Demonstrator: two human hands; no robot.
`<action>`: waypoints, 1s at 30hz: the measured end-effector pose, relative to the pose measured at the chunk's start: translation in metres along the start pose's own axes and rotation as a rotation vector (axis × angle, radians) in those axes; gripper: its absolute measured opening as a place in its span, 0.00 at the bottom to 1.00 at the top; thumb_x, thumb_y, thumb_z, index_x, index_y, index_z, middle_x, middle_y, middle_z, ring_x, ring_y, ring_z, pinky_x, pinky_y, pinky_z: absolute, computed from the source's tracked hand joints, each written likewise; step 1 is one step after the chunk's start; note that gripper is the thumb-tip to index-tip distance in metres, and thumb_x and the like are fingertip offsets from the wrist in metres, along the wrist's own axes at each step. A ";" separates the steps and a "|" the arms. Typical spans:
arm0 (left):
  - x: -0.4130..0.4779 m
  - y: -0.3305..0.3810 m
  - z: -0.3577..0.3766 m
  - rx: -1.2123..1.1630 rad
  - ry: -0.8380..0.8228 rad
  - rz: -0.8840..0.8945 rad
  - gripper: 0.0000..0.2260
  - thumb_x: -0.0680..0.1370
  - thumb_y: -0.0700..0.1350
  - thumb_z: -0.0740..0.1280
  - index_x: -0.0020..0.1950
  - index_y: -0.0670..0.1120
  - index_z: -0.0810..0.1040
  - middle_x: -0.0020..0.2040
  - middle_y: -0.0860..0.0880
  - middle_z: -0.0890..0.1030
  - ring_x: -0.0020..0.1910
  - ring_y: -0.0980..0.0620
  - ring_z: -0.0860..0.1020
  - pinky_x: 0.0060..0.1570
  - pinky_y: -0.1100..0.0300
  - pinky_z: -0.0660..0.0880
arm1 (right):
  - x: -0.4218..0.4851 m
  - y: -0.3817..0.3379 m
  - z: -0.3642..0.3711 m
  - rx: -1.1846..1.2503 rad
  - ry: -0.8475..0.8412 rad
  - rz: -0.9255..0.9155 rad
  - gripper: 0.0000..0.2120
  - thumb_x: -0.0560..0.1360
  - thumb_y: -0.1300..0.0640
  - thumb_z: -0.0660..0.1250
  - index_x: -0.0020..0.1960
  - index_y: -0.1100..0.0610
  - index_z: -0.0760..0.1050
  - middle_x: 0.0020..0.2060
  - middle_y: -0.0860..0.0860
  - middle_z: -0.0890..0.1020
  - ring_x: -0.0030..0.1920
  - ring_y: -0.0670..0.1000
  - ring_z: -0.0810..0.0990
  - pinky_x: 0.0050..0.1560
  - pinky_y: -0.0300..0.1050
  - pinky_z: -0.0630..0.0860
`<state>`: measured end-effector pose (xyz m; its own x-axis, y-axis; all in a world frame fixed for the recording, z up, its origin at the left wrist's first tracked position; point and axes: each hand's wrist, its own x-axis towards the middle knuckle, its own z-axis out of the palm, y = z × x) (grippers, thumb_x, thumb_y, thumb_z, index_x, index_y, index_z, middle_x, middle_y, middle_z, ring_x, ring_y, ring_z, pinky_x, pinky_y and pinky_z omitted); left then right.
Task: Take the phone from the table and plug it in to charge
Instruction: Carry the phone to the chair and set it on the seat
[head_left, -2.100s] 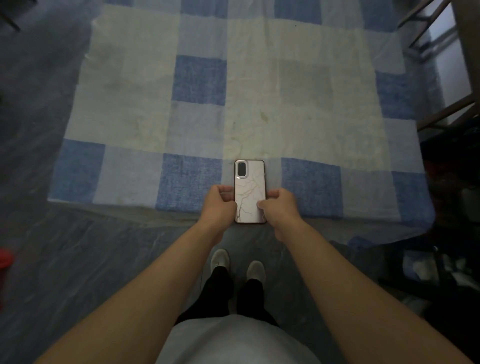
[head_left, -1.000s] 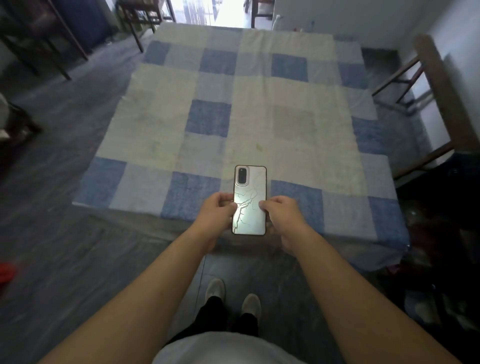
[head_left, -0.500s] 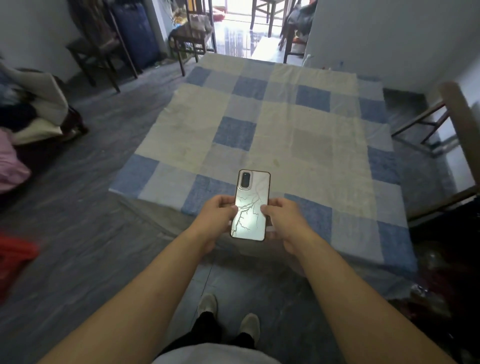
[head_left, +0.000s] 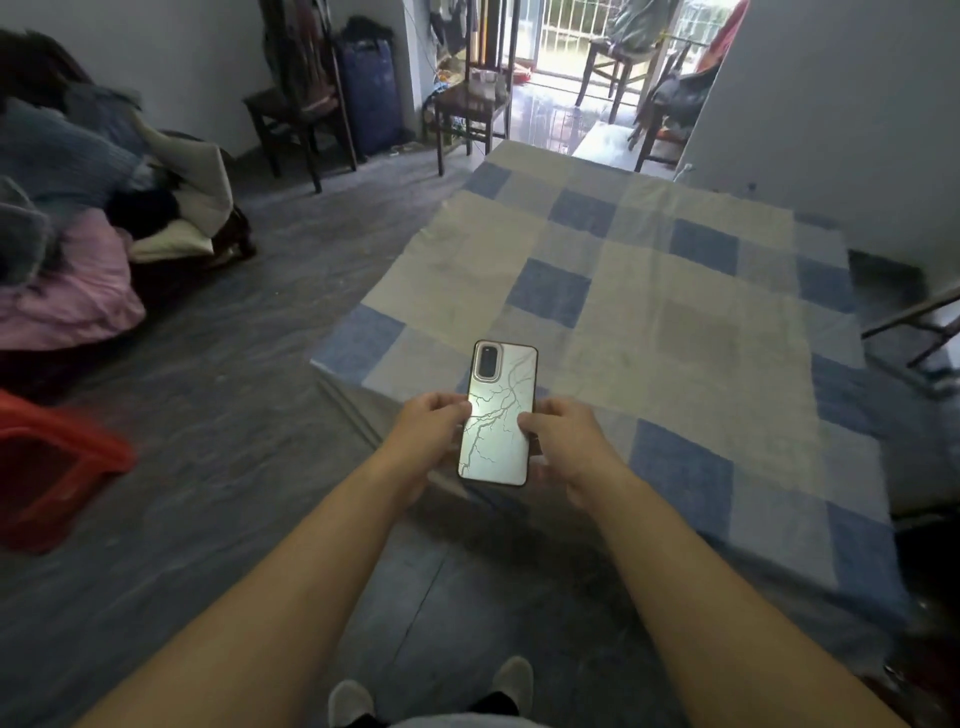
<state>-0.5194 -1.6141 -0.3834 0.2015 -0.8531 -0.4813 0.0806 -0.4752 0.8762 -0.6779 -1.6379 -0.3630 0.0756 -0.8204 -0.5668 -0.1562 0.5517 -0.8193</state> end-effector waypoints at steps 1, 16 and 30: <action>-0.001 -0.002 -0.013 -0.018 0.008 0.003 0.04 0.83 0.41 0.65 0.53 0.44 0.79 0.50 0.42 0.85 0.45 0.45 0.84 0.44 0.52 0.80 | -0.003 -0.002 0.013 -0.001 -0.013 0.002 0.10 0.82 0.65 0.62 0.61 0.63 0.76 0.44 0.53 0.84 0.37 0.49 0.83 0.22 0.38 0.77; -0.031 -0.005 -0.228 -0.201 0.175 0.059 0.03 0.81 0.40 0.66 0.50 0.44 0.79 0.35 0.53 0.88 0.31 0.57 0.85 0.28 0.62 0.79 | -0.031 -0.031 0.221 -0.154 -0.162 -0.093 0.06 0.80 0.67 0.63 0.52 0.62 0.78 0.45 0.58 0.86 0.38 0.52 0.88 0.33 0.49 0.85; -0.041 0.012 -0.379 -0.361 0.427 0.094 0.05 0.82 0.38 0.64 0.50 0.43 0.79 0.37 0.50 0.87 0.31 0.56 0.85 0.26 0.64 0.78 | -0.026 -0.075 0.384 -0.361 -0.361 -0.211 0.08 0.78 0.64 0.65 0.55 0.66 0.78 0.52 0.65 0.85 0.46 0.59 0.86 0.31 0.47 0.83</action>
<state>-0.1567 -1.5031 -0.3425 0.5947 -0.6896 -0.4133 0.3572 -0.2339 0.9043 -0.2901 -1.6000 -0.3202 0.4648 -0.7690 -0.4388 -0.4241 0.2418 -0.8728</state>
